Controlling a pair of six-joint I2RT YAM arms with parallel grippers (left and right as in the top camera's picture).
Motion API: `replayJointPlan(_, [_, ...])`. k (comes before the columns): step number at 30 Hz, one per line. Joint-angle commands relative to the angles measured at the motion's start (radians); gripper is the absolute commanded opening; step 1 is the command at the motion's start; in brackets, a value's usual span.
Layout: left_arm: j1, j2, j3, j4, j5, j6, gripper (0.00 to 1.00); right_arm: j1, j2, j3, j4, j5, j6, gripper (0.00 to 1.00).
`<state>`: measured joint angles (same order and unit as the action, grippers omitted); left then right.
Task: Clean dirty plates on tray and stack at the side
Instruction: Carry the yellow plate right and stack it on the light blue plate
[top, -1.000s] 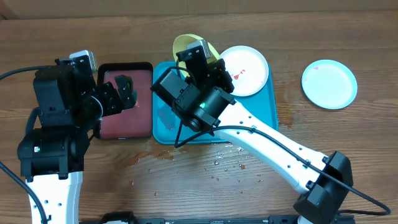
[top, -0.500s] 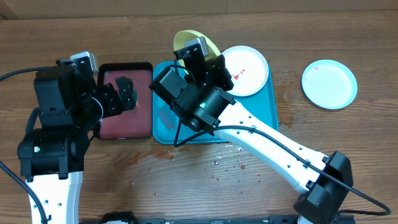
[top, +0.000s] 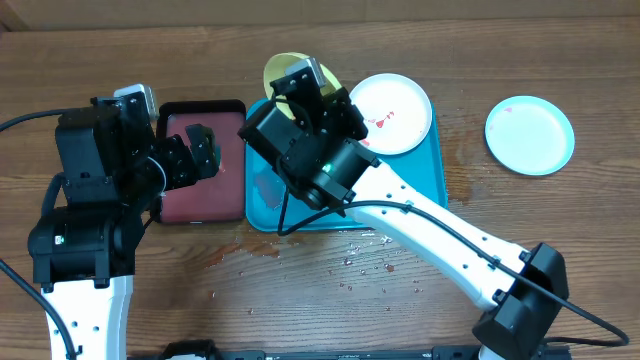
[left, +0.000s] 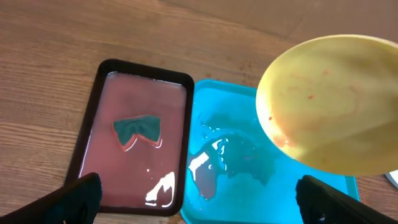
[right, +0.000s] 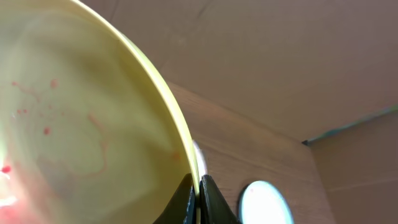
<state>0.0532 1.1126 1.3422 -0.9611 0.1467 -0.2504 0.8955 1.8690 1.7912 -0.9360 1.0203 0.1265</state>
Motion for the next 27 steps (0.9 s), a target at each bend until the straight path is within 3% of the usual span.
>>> replayJointPlan(1, [-0.001,-0.008,0.007,-0.005,0.006,0.028,1.00,-0.003,-0.026,-0.002,-0.019,-0.141,-0.036,0.04])
replayJointPlan(4, [-0.001,-0.008,0.007,-0.002,0.007,0.030,1.00,-0.015,-0.023,-0.024,0.016,0.079,-0.007,0.04])
replayJointPlan(8, [-0.001,-0.008,0.007,-0.005,0.007,0.031,1.00,-0.023,-0.023,-0.024,-0.025,-0.145,-0.044,0.04])
replayJointPlan(12, [-0.001,-0.008,0.007,-0.005,0.007,0.031,1.00,-0.040,-0.015,-0.050,0.000,-0.173,0.035,0.04])
replayJointPlan(20, [-0.001,-0.001,0.003,-0.038,0.004,0.038,1.00,-0.297,-0.013,-0.051,-0.039,-0.931,0.202,0.04])
replayJointPlan(27, [-0.002,0.040,0.002,-0.083,0.004,0.037,1.00,-0.523,-0.013,-0.051,-0.048,-1.289,0.211,0.04])
